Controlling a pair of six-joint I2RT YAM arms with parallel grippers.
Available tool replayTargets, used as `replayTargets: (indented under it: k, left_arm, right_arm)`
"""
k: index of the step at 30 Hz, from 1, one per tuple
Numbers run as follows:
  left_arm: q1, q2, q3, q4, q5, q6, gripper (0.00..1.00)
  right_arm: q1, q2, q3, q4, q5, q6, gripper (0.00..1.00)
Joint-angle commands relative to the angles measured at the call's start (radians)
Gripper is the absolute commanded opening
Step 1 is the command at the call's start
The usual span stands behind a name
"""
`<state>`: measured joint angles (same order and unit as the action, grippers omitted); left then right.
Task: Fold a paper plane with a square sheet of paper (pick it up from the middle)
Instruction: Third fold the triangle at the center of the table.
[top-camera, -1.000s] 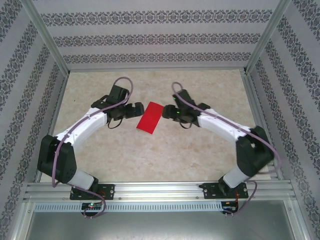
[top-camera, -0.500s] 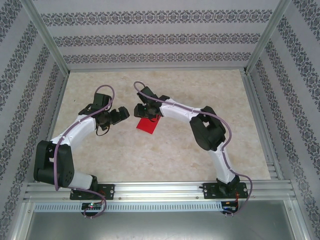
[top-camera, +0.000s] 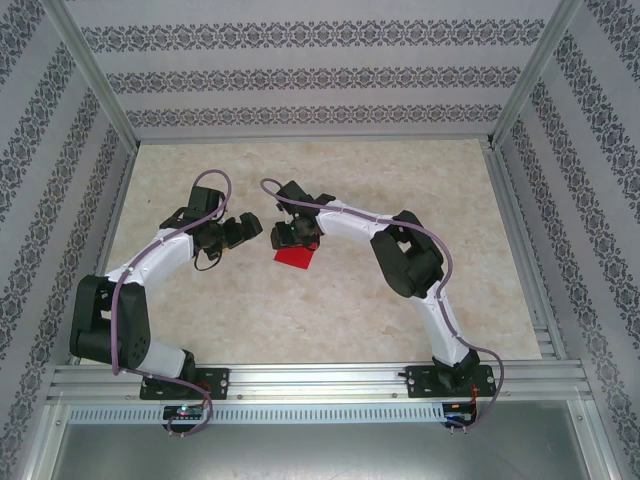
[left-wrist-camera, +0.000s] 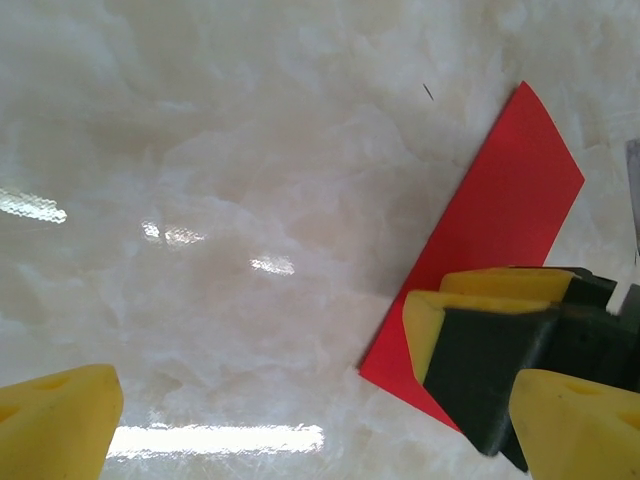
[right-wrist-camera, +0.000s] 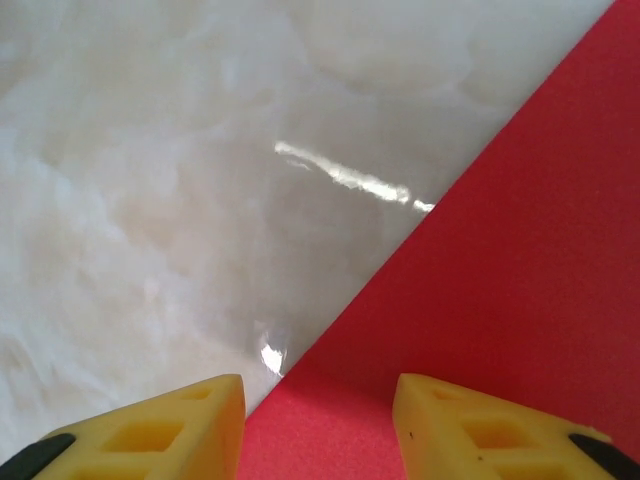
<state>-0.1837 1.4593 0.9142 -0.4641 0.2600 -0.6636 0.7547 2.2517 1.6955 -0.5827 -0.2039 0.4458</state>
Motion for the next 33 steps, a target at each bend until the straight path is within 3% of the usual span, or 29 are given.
replayTargets:
  k: [1,9,11,17,22,25,33]
  left_arm:
    - [0.009,0.008,0.007,0.040,0.033,0.003,0.99]
    - [-0.018,0.051,0.022,0.101,0.165,0.004,0.97]
    - [-0.035,0.062,0.028,0.131,0.203,-0.001,0.95]
    - [-0.142,0.138,0.084,0.212,0.284,-0.014,0.81]
    - [-0.280,0.273,0.206,0.223,0.319,-0.024,0.60]
    - [-0.332,0.348,0.249,0.232,0.309,-0.055,0.49]
    - [-0.368,0.480,0.284,0.234,0.320,-0.073,0.41]
  right_arm:
    - [-0.004,-0.047,-0.128,-0.161,-0.033,-0.175,0.45]
    - [-0.043,-0.288,-0.325,-0.162,-0.067,-0.282,0.47]
    - [-0.053,-0.354,-0.360,-0.111,-0.059,-0.216,0.50]
    - [-0.094,-0.587,-0.583,0.059,0.076,0.184,0.59]
    - [-0.104,-0.737,-0.749,0.142,0.109,0.427,0.63]
    - [-0.125,-0.792,-0.814,0.180,0.119,0.503,0.64]
    - [-0.149,-0.753,-0.886,0.303,0.042,0.539,0.63]
